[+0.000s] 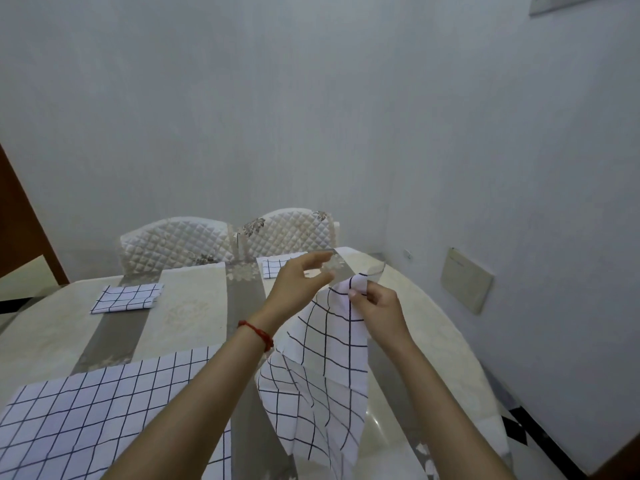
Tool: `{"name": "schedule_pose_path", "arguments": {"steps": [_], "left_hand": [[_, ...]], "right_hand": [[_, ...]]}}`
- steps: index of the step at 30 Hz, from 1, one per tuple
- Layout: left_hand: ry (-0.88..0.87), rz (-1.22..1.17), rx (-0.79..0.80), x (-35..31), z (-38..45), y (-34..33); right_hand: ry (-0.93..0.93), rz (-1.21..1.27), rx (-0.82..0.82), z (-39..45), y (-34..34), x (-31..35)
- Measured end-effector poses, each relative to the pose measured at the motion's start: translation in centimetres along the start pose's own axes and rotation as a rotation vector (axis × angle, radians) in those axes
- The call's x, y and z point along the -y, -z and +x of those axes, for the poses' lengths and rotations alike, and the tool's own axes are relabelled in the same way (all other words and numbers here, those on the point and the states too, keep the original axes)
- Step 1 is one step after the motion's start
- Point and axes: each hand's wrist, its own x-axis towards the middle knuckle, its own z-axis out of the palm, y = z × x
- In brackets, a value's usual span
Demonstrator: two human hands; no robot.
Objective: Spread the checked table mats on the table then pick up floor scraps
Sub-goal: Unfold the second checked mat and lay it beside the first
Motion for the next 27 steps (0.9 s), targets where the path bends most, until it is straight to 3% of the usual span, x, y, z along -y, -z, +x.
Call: {"name": "schedule_pose_path", "arguments": {"steps": [9, 13, 16, 20, 27], "left_hand": [[0.016, -0.123, 0.533, -2.5, 2.8, 0.8], [0.022, -0.171, 0.669, -2.5, 3.7, 0.4], [0.014, -0.272, 0.61, -2.7, 3.9, 0.1], [0.011, -0.273, 0.359, -2.8, 4.6, 0.4], [-0.052, -0.161, -0.001, -2.9, 5.6, 2.3]], "right_hand": [[0.075, 0.055, 0.298, 1.0, 2.8, 3.0], [0.083, 0.07, 0.342, 1.5, 4.0, 3.6], [0.091, 0.07, 0.316, 1.7, 4.8, 3.1], [0.033, 0.115, 0.31, 1.5, 5.9, 2.2], [-0.202, -0.118, 0.404, 0.8, 8.1, -3.1]]}}
